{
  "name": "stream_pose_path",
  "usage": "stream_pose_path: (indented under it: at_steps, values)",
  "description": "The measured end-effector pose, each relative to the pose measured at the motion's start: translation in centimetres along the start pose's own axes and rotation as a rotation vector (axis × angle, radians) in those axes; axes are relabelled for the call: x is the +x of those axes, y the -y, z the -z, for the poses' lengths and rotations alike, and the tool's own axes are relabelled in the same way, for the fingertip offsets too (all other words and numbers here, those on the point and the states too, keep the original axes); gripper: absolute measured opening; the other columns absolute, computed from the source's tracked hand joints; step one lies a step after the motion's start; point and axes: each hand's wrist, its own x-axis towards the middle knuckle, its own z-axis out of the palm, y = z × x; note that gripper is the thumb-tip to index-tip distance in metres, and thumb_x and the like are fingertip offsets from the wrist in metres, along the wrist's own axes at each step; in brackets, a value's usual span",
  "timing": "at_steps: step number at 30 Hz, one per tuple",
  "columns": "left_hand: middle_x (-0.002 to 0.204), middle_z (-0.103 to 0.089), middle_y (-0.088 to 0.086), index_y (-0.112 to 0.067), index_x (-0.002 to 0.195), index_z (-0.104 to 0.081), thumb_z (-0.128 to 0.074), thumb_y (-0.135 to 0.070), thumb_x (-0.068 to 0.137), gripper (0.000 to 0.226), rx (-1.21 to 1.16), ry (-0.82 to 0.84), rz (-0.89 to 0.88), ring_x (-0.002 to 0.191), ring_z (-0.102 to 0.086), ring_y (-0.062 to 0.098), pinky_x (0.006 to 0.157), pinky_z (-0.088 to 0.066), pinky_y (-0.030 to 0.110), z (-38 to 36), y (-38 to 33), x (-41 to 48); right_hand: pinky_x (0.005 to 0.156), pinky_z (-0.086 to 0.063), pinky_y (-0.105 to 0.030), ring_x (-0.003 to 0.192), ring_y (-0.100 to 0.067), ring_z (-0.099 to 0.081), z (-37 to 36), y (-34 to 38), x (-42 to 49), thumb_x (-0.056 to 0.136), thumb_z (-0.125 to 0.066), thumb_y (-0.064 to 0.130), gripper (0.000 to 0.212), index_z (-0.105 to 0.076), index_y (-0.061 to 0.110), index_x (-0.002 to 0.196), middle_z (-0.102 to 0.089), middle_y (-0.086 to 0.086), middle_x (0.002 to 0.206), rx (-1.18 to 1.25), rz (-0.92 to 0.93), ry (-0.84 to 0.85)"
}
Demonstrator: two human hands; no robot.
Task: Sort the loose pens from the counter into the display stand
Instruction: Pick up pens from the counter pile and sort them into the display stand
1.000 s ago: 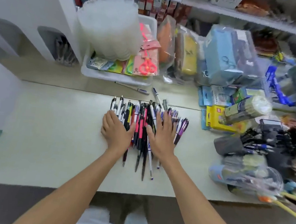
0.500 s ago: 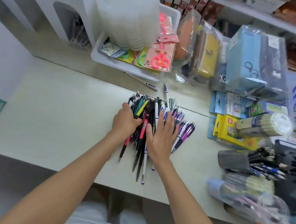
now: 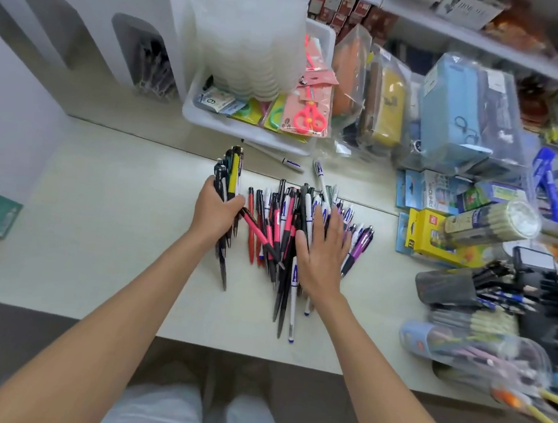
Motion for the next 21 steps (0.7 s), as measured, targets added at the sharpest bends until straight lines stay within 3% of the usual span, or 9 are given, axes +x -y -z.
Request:
stream_pose_path:
  at_steps: [4,7,8,10,11,13,15,18,21]
  values:
    - [0.077,-0.053,0.007,-0.015,0.091,-0.048,-0.063,-0.007,0.083,0.018,-0.128,-0.037,-0.021,0.063,-0.053,0.023,0.057,-0.050,0.032,2.1,-1.5,0.2,0.121,-0.012,-0.045,0.148,-0.017,-0.017,3.4,3.2,0.2,0.095,-0.032,0.047,0.063,-0.032,0.018,0.151,-0.025,-0.005,0.160,0.206,0.005,-0.211]
    - [0.078,-0.056,0.009,-0.017,0.089,-0.050,-0.066,-0.011,0.079,0.019,-0.263,-0.066,-0.009,0.064,-0.058,0.025,0.060,-0.054,0.037,3.2,-3.1,0.2,0.115,-0.023,-0.025,0.139,-0.005,-0.030,6.0,8.2,0.2,0.097,-0.048,0.046,0.065,-0.026,0.022,0.153,-0.036,0.003,0.154,0.285,0.189,0.023]
    - [0.077,-0.057,0.010,-0.017,0.089,-0.052,-0.068,-0.015,0.078,0.020,-0.326,-0.071,0.014,0.064,-0.060,0.026,0.063,-0.055,0.042,3.6,-3.7,0.1,0.110,-0.032,-0.027,0.132,-0.009,-0.041,6.3,9.6,0.3,0.098,-0.051,0.041,0.060,-0.030,0.022,0.151,-0.045,0.002,0.147,0.221,0.246,0.144]
    - [0.070,-0.057,0.011,-0.010,0.091,-0.053,-0.071,-0.018,0.081,0.022,-0.466,-0.051,0.052,0.055,-0.058,0.025,0.054,-0.054,0.040,4.4,-4.7,0.1,0.084,-0.051,-0.037,0.095,-0.016,-0.060,6.4,11.6,0.9,0.101,-0.051,0.025,0.035,-0.053,0.017,0.135,-0.066,-0.003,0.109,0.183,0.304,0.207]
    - [0.067,-0.056,0.011,-0.006,0.094,-0.053,-0.070,-0.018,0.085,0.023,-0.528,-0.025,0.063,0.050,-0.056,0.021,0.049,-0.050,0.034,4.8,-5.2,0.0,0.070,-0.049,-0.037,0.076,-0.013,-0.057,6.5,12.4,1.2,0.101,-0.050,0.018,0.028,-0.061,0.014,0.127,-0.065,0.000,0.089,0.241,0.281,0.143]
    - [0.066,-0.055,0.011,-0.002,0.099,-0.054,-0.068,-0.020,0.091,0.024,-0.595,0.034,0.061,0.047,-0.055,0.016,0.044,-0.046,0.026,5.6,-5.7,-0.1,0.058,-0.039,-0.027,0.060,-0.004,-0.047,6.8,13.8,1.7,0.099,-0.053,0.013,0.027,-0.065,0.014,0.123,-0.059,0.006,0.073,0.399,0.214,-0.053]
    - [0.071,-0.059,0.010,0.002,0.103,-0.057,-0.069,-0.021,0.091,0.029,-0.623,0.091,0.050,0.051,-0.059,0.014,0.046,-0.048,0.025,6.1,-5.9,-0.2,0.065,-0.048,-0.026,0.069,-0.006,-0.057,7.1,15.7,1.8,0.095,-0.059,0.011,0.031,-0.067,0.016,0.125,-0.068,0.006,0.082,0.438,0.253,-0.107]
    - [0.087,-0.066,0.012,0.011,0.118,-0.057,-0.073,-0.016,0.087,0.044,-0.678,0.171,0.087,0.067,-0.067,0.016,0.060,-0.056,0.027,6.6,-6.2,-0.6,0.090,-0.051,-0.037,0.101,-0.021,-0.066,6.4,18.4,1.5,0.095,-0.058,0.012,0.034,-0.064,0.015,0.129,-0.073,-0.006,0.113,0.349,0.345,0.021]
    - [0.076,-0.065,0.011,0.009,0.115,-0.057,-0.073,-0.006,0.083,0.038,-0.741,0.095,0.099,0.063,-0.065,0.020,0.063,-0.058,0.036,7.5,-7.4,-0.6,0.095,-0.045,-0.025,0.108,-0.008,-0.057,6.4,18.8,1.0,0.099,-0.053,0.022,0.031,-0.063,0.025,0.128,-0.065,0.002,0.118,0.479,0.235,-0.014]
